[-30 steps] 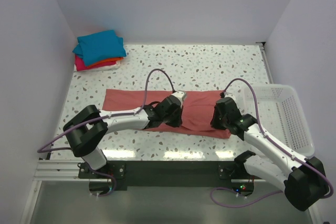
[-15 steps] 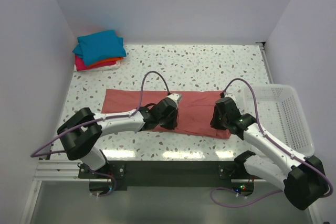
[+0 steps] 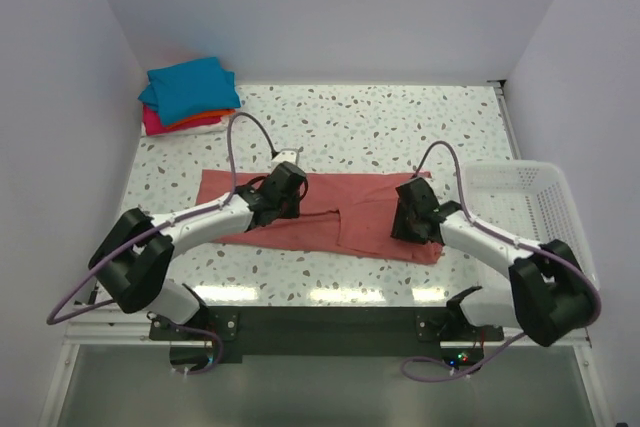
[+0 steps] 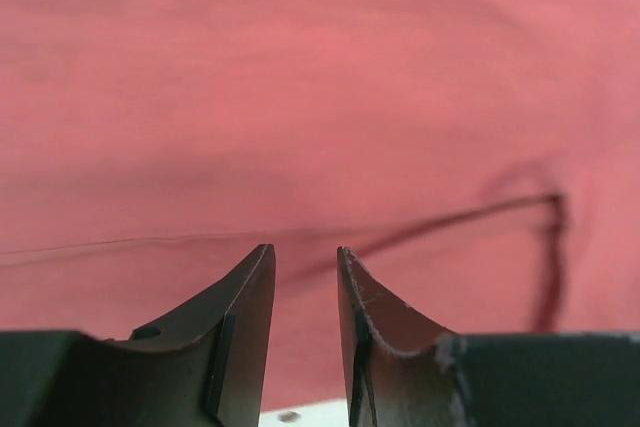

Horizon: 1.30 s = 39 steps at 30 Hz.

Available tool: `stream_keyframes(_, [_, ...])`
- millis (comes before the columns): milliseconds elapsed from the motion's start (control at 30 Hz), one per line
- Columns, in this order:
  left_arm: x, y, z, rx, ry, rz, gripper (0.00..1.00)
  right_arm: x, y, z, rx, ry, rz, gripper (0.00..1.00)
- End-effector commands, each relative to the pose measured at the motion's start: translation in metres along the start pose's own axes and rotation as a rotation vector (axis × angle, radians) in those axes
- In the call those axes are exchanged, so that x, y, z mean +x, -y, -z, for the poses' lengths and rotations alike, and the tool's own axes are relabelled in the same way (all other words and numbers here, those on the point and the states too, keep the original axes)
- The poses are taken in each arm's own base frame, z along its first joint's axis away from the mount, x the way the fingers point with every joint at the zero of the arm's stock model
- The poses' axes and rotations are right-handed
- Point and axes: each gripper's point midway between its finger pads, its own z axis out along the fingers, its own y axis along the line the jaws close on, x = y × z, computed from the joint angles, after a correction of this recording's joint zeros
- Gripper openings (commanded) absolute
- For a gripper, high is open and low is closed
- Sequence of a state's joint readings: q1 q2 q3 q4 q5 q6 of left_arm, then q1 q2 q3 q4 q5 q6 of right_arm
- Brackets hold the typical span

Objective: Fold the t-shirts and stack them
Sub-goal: Fold the tshirt

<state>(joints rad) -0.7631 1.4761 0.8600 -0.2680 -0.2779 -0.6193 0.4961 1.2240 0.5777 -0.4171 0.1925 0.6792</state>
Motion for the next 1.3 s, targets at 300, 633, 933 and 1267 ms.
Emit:
stream_keyframes(300, [0.034,-0.077,-0.038,-0.348,-0.057,0.007,0.20,-0.099,-0.018,-0.079,0.091,0.018,-0.059,0.43])
stream_keyframes(633, [0.063,0.040,-0.034,0.045,-0.139,0.009,0.23,-0.229,-0.058,-0.176,0.118,0.013,0.101,0.50])
stream_keyframes(933, [-0.023,0.098,-0.011,0.194,-0.006,-0.070,0.62,-0.324,-0.104,-0.136,0.017,0.188,0.163,0.81])
stream_keyframes(1267, [0.038,0.001,0.010,-0.019,-0.060,-0.172,0.43,-0.286,-0.097,-0.063,0.025,0.219,0.071,0.80])
